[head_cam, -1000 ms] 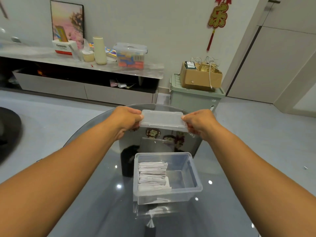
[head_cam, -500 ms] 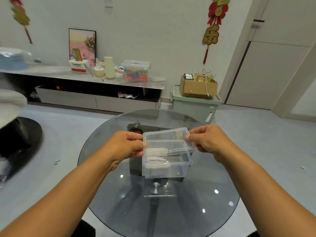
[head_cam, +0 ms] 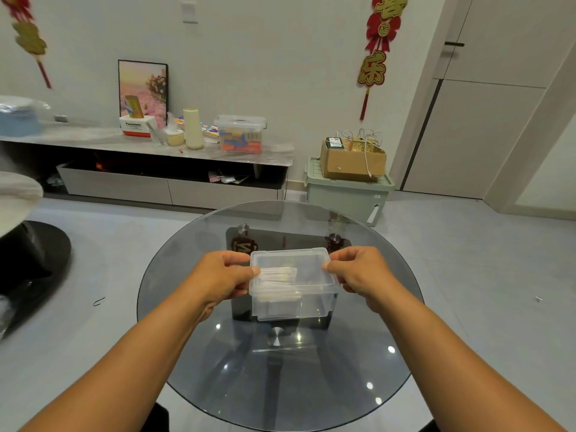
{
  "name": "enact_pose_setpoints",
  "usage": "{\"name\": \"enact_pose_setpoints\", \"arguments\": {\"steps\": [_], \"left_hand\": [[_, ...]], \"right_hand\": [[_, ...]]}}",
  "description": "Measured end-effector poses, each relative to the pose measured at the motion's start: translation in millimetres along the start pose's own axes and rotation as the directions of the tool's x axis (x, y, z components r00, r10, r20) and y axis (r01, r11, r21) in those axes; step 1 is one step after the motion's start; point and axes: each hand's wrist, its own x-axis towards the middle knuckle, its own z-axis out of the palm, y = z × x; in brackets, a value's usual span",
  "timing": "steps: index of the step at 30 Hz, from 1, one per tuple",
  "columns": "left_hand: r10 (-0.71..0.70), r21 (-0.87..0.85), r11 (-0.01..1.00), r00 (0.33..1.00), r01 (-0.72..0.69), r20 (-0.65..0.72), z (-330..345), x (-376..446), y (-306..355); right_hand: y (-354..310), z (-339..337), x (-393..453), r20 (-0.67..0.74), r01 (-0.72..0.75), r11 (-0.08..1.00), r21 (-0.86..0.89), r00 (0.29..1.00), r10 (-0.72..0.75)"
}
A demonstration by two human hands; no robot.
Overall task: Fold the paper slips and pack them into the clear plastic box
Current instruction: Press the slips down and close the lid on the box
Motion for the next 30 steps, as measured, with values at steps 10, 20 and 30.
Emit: {"name": "enact_pose_setpoints", "arguments": {"steps": [10,20,30], "left_hand": [[-0.044,-0.017,0.999,0.999,0.045,0.022,1.2,4.3,-2.1],[-0.017,0.021,1.0,0.999,0.017,0.027,10.5,12.4,-6.0],[-0.026,0.01,1.0,0.997,0.025,0.07,19.4,16.9,-18.1]], "right_hand": [[10.7,0.2,4.2,-0.037,-0.018,1.0,0.023,0.999,0.018],[11.1,-2.5,-1.3,0.047,-0.167,0.98,0.109,0.986,0.162],[9.1,-4.7,-1.5,0.153,-0.311,0.949,0.06,0.942,0.299]]}}
